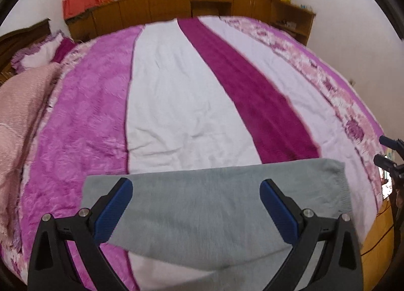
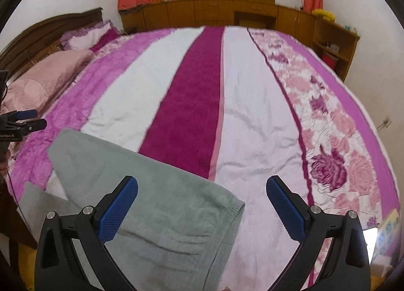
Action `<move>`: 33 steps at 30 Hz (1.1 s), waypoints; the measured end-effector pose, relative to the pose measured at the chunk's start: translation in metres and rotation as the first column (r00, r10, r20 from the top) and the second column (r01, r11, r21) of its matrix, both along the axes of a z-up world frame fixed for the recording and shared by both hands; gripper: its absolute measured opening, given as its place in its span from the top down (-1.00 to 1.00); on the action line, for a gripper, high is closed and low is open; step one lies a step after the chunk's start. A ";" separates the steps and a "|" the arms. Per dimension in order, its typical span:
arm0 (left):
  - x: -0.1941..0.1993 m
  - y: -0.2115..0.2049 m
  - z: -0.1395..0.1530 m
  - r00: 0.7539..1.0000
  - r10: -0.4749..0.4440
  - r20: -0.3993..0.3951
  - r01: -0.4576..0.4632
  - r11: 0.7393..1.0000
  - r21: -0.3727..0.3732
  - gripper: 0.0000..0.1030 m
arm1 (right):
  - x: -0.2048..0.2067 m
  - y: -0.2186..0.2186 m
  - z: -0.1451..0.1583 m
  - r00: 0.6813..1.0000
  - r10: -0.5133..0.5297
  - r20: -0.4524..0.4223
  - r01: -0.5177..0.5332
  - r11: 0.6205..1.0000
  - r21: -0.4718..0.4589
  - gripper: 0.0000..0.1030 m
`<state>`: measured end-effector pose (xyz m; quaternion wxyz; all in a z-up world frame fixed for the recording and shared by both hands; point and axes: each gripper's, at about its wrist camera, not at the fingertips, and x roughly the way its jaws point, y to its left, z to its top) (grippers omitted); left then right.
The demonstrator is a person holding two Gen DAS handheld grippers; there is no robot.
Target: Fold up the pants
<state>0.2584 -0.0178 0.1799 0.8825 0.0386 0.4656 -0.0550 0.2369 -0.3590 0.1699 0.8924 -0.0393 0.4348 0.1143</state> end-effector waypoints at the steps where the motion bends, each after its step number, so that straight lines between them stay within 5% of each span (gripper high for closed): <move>1: 0.012 -0.002 -0.013 1.000 -0.004 -0.026 0.004 1.000 -0.001 -0.99 | 0.005 -0.001 -0.007 1.000 0.000 -0.014 0.000 1.000 -0.003 -0.91; 17: 0.114 -0.016 -0.154 0.951 -0.122 -0.285 0.154 0.984 0.094 -0.98 | 0.095 -0.001 -0.147 0.967 0.020 -0.256 -0.037 0.997 -0.061 -0.91; 33: 0.129 0.006 -0.183 0.903 -0.270 -0.333 0.284 0.959 -0.008 -0.99 | 0.081 -0.004 -0.158 0.992 0.070 -0.107 -0.076 0.996 -0.053 -0.94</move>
